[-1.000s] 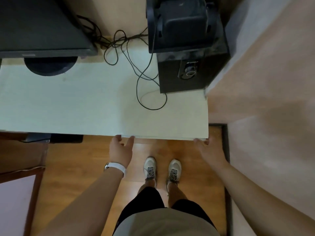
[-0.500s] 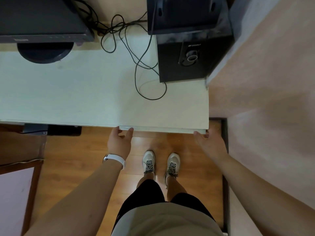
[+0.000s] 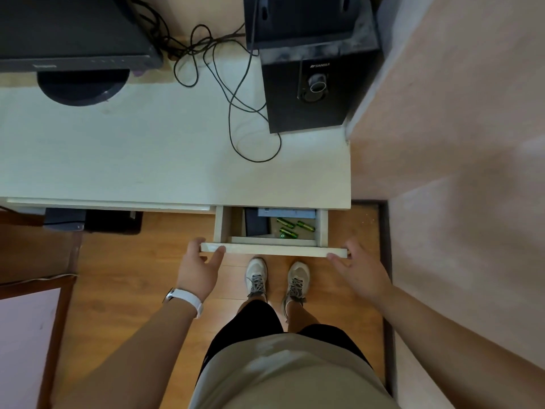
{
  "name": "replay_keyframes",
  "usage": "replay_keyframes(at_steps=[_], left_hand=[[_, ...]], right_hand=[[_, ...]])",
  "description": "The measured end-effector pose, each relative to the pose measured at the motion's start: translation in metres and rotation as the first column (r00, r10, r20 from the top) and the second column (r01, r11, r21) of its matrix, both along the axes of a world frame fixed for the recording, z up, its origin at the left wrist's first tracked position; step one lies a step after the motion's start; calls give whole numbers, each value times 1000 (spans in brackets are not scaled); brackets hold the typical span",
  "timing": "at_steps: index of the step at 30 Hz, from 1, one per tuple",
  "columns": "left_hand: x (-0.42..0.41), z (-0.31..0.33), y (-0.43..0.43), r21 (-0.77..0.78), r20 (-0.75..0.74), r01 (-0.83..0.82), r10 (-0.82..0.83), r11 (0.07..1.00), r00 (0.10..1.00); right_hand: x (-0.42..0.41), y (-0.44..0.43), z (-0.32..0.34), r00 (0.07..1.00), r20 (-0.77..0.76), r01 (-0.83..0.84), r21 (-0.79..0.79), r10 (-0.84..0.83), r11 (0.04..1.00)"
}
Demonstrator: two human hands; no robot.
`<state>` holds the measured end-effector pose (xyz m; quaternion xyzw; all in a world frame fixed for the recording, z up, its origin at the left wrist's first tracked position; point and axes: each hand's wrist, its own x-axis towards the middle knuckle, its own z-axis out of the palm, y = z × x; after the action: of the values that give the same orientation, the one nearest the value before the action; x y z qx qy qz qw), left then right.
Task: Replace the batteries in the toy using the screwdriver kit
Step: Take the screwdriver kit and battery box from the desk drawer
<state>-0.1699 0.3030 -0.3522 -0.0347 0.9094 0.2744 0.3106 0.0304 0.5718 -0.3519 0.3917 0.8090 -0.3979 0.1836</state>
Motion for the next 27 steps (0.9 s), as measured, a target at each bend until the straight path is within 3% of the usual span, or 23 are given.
replay_keyframes(at_steps=[10,21,23,27], left_hand=[[33,3,-28,-39,37,-3,4,999,999],[40,5,-36,-124,36,60,-56,991,998],[39,8,-35,-128,1,90,-90,988,996],[37,17,-19,-138,-221,209,-236,968,947]], right_hand=[[31,-18,-1,988,76,-134,9,133,991],[43,-30,0,988,90,-127,7,126,992],[41,-28,0,983,113,-141,-12,141,990],[25,-21,10,992,62,-106,-37,109,994]])
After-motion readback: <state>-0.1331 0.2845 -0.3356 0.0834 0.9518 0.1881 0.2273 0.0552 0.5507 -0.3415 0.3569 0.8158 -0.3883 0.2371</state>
